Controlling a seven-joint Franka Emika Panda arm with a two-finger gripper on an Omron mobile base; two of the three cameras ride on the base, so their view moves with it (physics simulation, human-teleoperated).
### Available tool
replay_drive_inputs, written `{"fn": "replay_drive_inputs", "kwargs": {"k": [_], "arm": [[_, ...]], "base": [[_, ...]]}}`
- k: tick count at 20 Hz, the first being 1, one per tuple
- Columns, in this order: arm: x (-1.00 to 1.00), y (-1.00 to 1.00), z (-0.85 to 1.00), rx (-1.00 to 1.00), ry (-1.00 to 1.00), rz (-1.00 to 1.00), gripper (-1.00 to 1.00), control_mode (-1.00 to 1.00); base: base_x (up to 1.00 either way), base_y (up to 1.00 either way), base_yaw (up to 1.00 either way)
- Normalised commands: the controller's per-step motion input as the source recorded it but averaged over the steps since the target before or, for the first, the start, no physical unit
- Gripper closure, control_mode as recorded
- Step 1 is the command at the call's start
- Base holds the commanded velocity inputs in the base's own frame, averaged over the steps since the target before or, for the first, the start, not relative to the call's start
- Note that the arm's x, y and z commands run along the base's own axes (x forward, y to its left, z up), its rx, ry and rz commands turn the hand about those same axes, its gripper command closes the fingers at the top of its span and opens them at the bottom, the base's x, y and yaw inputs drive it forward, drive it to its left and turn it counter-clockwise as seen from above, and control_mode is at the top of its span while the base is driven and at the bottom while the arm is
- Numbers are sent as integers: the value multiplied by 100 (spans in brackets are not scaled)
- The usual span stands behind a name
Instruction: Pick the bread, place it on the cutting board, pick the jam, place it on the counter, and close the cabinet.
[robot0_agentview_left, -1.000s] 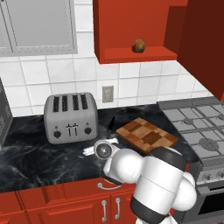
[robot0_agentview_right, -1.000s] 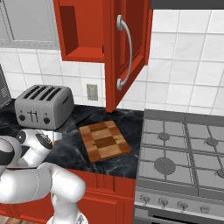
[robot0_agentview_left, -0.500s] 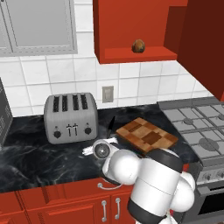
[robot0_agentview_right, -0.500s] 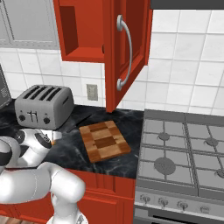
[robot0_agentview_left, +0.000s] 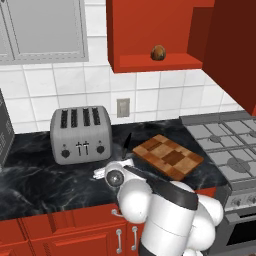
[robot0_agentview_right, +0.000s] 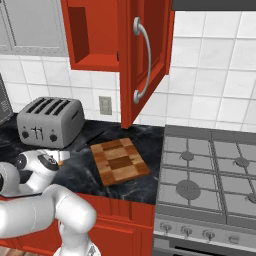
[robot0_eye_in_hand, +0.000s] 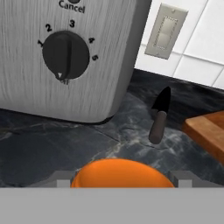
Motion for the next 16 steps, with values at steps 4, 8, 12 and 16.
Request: {"fn": "replay_drive_inputs", "kwargs": {"k": [4, 8, 12, 16], "arm": [[0, 0, 0, 0, 0, 0, 100, -100], [0, 0, 0, 0, 0, 0, 100, -100], [0, 0, 0, 0, 0, 0, -100, -100], [0, 0, 0, 0, 0, 0, -100, -100]], "base": [[0, 0, 0], [0, 0, 0], [0, 0, 0], [0, 0, 0]]}}
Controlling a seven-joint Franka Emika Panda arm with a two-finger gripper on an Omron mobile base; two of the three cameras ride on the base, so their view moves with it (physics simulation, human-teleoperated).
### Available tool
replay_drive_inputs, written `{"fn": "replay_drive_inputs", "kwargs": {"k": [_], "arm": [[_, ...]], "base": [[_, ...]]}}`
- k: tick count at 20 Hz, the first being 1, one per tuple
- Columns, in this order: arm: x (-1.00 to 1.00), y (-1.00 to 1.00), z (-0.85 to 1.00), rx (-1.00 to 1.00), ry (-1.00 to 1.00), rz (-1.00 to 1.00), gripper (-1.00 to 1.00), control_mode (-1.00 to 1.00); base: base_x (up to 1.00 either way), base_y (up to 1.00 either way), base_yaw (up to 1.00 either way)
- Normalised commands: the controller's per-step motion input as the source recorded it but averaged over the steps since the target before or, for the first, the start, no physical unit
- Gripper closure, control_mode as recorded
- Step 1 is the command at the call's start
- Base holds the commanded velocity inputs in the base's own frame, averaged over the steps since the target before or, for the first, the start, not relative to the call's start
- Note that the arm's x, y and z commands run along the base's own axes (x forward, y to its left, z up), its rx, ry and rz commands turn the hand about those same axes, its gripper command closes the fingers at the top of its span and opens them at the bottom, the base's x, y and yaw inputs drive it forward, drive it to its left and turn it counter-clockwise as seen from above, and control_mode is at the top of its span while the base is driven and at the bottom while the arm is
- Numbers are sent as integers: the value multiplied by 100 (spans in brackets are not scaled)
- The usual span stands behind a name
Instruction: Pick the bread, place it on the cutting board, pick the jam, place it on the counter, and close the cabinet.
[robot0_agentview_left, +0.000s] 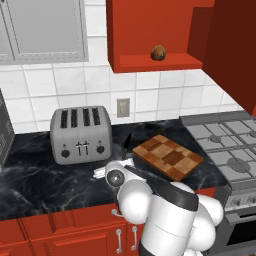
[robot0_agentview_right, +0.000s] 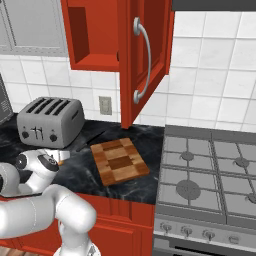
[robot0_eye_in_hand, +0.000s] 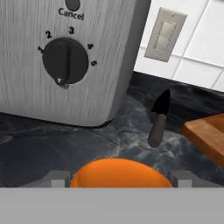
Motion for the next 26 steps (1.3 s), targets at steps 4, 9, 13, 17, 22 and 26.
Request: {"fn": "replay_drive_inputs", "kwargs": {"k": [4, 9, 13, 17, 22, 26], "arm": [[0, 0, 0, 0, 0, 0, -100, -100], [0, 0, 0, 0, 0, 0, -100, -100], [0, 0, 0, 0, 0, 0, -100, -100], [0, 0, 0, 0, 0, 0, -100, -100], [-5, 0, 0, 0, 0, 0, -100, -100], [-9, 0, 0, 0, 0, 0, -100, -100]], "base": [[0, 0, 0], [0, 0, 0], [0, 0, 0], [0, 0, 0], [0, 0, 0], [0, 0, 0]]}}
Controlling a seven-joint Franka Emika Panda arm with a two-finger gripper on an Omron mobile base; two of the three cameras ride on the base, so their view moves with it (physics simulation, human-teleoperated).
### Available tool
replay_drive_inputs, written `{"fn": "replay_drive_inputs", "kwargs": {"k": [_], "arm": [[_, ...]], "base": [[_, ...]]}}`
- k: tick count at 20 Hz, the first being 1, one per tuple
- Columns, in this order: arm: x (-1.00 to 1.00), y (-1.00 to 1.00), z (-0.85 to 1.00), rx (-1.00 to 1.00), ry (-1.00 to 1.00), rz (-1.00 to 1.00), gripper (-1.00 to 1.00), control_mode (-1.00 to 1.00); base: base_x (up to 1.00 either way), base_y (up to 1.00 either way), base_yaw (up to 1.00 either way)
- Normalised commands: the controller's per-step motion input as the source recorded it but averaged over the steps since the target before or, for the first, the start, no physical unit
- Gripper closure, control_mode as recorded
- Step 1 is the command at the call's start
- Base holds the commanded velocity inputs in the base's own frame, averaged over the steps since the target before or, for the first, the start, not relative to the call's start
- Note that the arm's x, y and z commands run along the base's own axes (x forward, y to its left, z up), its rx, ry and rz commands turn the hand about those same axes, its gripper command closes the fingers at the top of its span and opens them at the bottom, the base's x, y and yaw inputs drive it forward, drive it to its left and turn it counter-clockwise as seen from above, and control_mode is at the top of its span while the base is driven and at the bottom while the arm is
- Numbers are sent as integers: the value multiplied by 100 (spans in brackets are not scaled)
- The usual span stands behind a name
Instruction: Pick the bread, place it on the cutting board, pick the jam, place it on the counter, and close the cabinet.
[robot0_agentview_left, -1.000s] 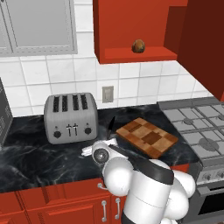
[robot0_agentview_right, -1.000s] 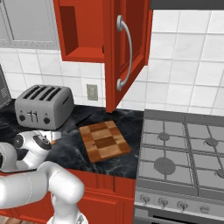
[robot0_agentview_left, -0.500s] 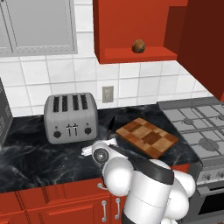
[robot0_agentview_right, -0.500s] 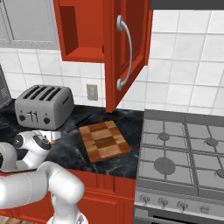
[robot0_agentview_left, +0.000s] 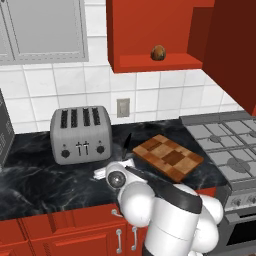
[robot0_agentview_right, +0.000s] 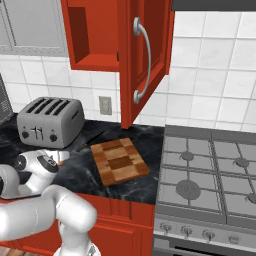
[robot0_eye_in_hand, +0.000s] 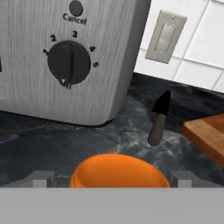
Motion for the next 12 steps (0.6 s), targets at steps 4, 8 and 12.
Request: {"fn": "replay_drive_inputs", "kwargs": {"k": [4, 8, 12], "arm": [[-7, 0, 0, 0, 0, 0, -100, -100], [-13, 0, 0, 0, 0, 0, -100, -100], [-18, 0, 0, 0, -2, 0, -100, -100]], "base": [[0, 0, 0], [0, 0, 0], [0, 0, 0]]}}
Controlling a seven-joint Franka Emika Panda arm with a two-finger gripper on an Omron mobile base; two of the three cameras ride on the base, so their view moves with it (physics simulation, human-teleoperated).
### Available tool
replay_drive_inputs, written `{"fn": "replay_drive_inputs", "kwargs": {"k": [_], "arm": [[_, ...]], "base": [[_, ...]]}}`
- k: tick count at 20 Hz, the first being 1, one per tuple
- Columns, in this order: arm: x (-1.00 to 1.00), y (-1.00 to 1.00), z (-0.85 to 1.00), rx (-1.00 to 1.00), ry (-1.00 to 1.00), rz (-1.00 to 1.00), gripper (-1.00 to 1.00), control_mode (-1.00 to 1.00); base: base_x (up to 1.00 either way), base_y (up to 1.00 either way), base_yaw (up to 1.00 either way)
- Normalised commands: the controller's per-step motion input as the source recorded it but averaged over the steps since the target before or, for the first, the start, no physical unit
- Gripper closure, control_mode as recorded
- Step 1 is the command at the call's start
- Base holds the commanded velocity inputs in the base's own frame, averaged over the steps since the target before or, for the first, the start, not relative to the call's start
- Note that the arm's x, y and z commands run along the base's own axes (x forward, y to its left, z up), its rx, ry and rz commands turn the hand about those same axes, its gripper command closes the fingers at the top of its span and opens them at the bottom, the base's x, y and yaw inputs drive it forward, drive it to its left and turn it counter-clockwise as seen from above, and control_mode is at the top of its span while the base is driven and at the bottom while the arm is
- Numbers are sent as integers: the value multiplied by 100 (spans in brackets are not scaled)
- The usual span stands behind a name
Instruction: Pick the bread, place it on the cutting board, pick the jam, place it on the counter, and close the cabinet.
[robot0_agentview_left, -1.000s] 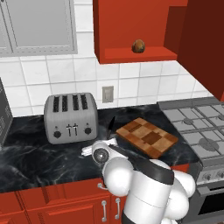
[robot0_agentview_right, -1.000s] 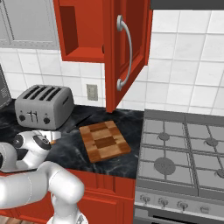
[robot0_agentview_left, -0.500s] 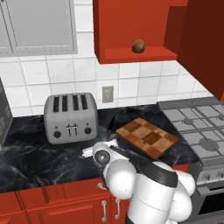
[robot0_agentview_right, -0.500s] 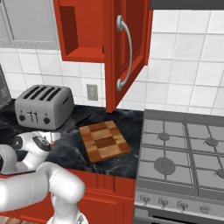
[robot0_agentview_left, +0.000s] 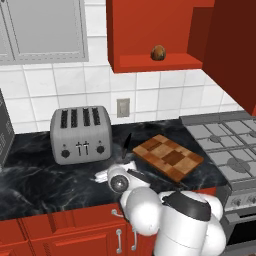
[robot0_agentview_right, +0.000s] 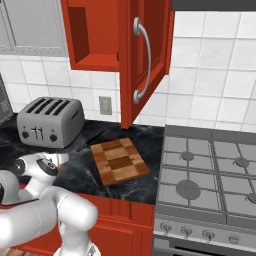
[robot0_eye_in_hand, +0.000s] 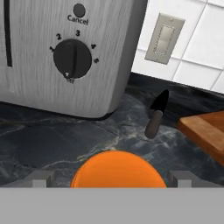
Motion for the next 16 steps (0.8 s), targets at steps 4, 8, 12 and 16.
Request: {"fn": "replay_drive_inputs", "kwargs": {"k": [4, 8, 12, 16], "arm": [[-16, 0, 0, 0, -4, 0, -100, -100], [-14, 0, 1, 0, -3, 0, -100, -100], [-11, -1, 18, 0, -5, 0, -100, -100], [-1, 0, 18, 0, -4, 0, -100, -100]], "base": [[0, 0, 0], [0, 0, 0], [0, 0, 0], [0, 0, 0]]}}
